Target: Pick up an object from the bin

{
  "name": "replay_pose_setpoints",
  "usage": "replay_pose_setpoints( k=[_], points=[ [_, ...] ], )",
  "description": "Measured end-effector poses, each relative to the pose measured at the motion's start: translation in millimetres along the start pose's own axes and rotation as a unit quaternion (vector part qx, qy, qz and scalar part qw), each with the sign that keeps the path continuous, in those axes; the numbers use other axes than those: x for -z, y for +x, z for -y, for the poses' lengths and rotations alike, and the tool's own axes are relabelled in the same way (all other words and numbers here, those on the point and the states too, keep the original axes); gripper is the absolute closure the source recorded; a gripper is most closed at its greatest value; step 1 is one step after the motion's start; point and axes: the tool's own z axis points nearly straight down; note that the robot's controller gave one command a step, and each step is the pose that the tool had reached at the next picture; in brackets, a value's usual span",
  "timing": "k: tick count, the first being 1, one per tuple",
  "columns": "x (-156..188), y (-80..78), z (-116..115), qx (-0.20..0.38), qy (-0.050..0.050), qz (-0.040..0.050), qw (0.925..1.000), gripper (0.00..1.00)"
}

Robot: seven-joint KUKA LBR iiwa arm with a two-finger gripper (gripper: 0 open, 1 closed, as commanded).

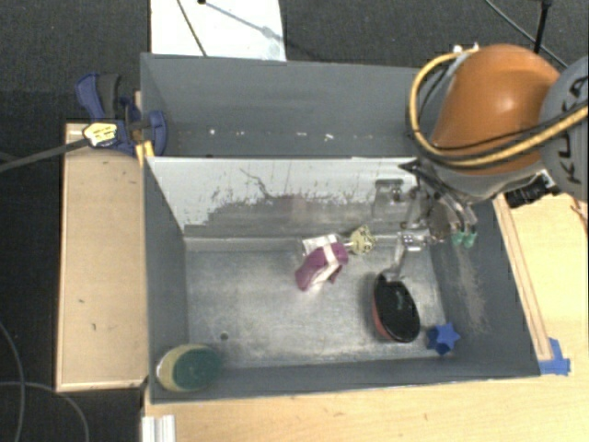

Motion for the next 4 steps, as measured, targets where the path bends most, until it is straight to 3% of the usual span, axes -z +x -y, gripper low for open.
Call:
replay_pose_setpoints(
  k=[1,2,3,4],
  points=[
    [-140,27.1,40,0.002,0.000,-0.0057,1.0000,0.00],
    [-174,38.5,97,-0.026,0.001,-0.0031,0.9996,0.00],
    [-173,37.2,94,-0.024,0.000,-0.0018,0.9997,1.00],
    [-34,26.5,76,-0.028,0.000,0.0031,0.9996,1.00]
  ],
)
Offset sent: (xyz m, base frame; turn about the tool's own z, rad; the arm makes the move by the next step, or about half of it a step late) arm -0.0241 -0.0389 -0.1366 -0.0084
